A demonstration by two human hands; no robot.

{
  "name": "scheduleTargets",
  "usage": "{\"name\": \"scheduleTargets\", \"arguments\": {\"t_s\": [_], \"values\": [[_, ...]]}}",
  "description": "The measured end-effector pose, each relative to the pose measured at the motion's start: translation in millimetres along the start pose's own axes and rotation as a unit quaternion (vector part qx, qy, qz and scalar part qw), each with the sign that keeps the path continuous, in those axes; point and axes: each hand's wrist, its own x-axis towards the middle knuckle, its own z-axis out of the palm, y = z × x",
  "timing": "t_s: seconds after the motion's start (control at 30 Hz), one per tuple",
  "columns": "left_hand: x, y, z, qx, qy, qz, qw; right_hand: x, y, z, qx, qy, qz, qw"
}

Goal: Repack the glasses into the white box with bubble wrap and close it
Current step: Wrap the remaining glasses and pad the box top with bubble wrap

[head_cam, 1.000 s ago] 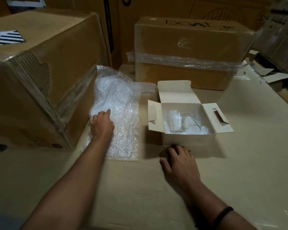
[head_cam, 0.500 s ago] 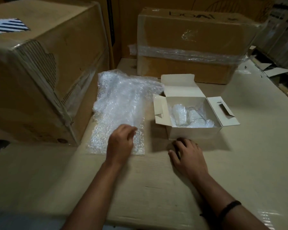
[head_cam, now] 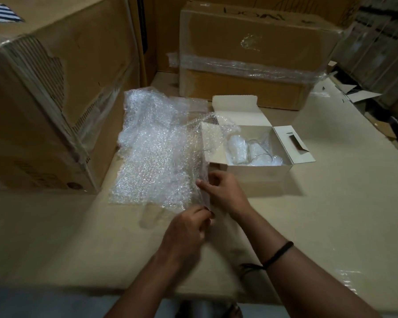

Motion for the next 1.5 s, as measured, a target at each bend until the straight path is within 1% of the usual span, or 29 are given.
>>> {"name": "scheduleTargets", "arguments": {"t_s": [0.07, 0.13, 0.17, 0.2, 0.23, 0.27, 0.3, 0.33, 0.4, 0.43, 0.5, 0.53, 0.6, 0.63, 0.67, 0.7, 0.8, 0.9, 0.97, 1.0, 1.03, 1.07, 1.1, 1.17, 1.27, 1.33, 1.4, 1.47, 1.5], "values": [[-1.7, 2.2, -5.7, -0.001, 0.054, -0.011, 0.998, 9.7, -5.4, 10.1, -0.052, 0.016, -0.002, 0.999], [-3.2, -0.9, -15.9, 0.043, 0.181, -0.031, 0.982, 13.6, -10.4, 14.9, -0.089, 0.012, -0.009, 0.996], [-1.7, -3.9, -24.1, 0.072, 0.242, -0.067, 0.965, 13.9, -13.7, 15.6, -0.1, 0.007, -0.025, 0.995], [2.0, -7.7, -34.1, 0.097, 0.277, -0.126, 0.948, 15.2, -15.3, 16.2, -0.107, 0.003, -0.047, 0.993], [7.4, -12.8, -44.3, 0.116, 0.278, -0.201, 0.932, 17.0, -15.1, 16.6, -0.108, -0.005, -0.068, 0.992], [13.9, -20.0, -54.7, 0.136, 0.243, -0.275, 0.92, 18.3, -15.6, 16.4, -0.1, -0.013, -0.084, 0.991], [21.2, -27.9, -64.0, 0.164, 0.183, -0.335, 0.909, 19.5, -15.1, 16.6, -0.086, -0.018, -0.089, 0.992], [29.1, -34.4, -72.0, 0.201, 0.119, -0.366, 0.901, 21.1, -14.8, 16.6, -0.071, -0.02, -0.089, 0.993], [43.0, -43.1, -80.4, 0.278, 0.022, -0.362, 0.889, 22.8, -14.4, 18.1, -0.048, -0.021, -0.074, 0.996], [49.5, -43.9, -80.7, 0.308, -0.004, -0.348, 0.886, 22.5, -15.5, 18.7, -0.042, -0.022, -0.071, 0.996], [59.1, -43.4, -76.7, 0.325, -0.014, -0.334, 0.885, 21.4, -19.6, 20.0, -0.024, -0.026, -0.072, 0.997], [61.7, -42.8, -74.3, 0.304, 0.002, -0.335, 0.892, 21.7, -22.5, 20.7, -0.015, -0.025, -0.078, 0.996], [61.7, -47.0, -69.5, 0.181, 0.094, -0.34, 0.918, 23.7, -28.1, 22.0, -0.001, -0.02, -0.088, 0.996], [60.8, -48.9, -68.5, 0.096, 0.151, -0.346, 0.921, 25.4, -31.1, 22.8, 0.011, -0.02, -0.089, 0.996], [61.2, -49.9, -68.8, 0.007, 0.203, -0.352, 0.913, 27.3, -34.4, 23.2, 0.023, -0.023, -0.092, 0.995], [62.3, -51.6, -69.8, -0.084, 0.245, -0.363, 0.895, 28.8, -38.2, 23.1, 0.033, -0.027, -0.099, 0.994], [66.0, -49.7, -73.4, -0.351, 0.309, -0.381, 0.798, 34.7, -51.4, 21.7, 0.07, -0.049, -0.108, 0.99], [56.7, -49.5, -85.1, -0.478, 0.344, -0.341, 0.732, 38.7, -59.7, 21.4, 0.149, -0.096, -0.076, 0.981], [41.7, -52.3, -95.9, -0.594, 0.318, -0.315, 0.668, 38.4, -59.7, 20.2, 0.182, -0.112, -0.078, 0.974], [33.7, -55.0, -101.8, -0.657, 0.287, -0.306, 0.627, 36.8, -57.4, 18.4, 0.206, -0.121, -0.075, 0.968], [27.3, -60.1, -106.6, -0.705, 0.25, -0.291, 0.597, 32.8, -55.6, 14.8, 0.235, -0.138, -0.07, 0.96], [23.1, -64.9, -110.1, -0.733, 0.215, -0.278, 0.582, 29.3, -50.8, 10.7, 0.264, -0.162, -0.059, 0.949], [20.1, -69.7, -112.9, -0.743, 0.189, -0.275, 0.58, 25.2, -46.0, 7.2, 0.284, -0.188, -0.046, 0.939], [22.0, -77.5, -116.9, -0.726, 0.155, -0.304, 0.598, 18.1, -34.1, -2.5, 0.286, -0.22, -0.019, 0.933], [34.6, -72.4, -121.1, -0.681, 0.142, -0.333, 0.637, 9.2, -14.6, -18.2, 0.238, -0.254, 0.022, 0.937], [45.9, -63.2, -120.0, -0.636, 0.141, -0.349, 0.674, 3.4, -2.2, -28.7, 0.197, -0.273, 0.039, 0.941], [56.1, -58.1, -113.9, -0.58, 0.163, -0.372, 0.706, -1.8, 8.8, -40.0, 0.153, -0.255, 0.051, 0.953], [61.8, -54.8, -109.8, -0.563, 0.216, -0.37, 0.707, -6.5, 17.4, -53.6, 0.134, -0.219, 0.054, 0.965], [62.1, -52.4, -109.0, -0.567, 0.226, -0.357, 0.708, -8.0, 20.9, -61.4, 0.134, -0.199, 0.054, 0.969]]}}
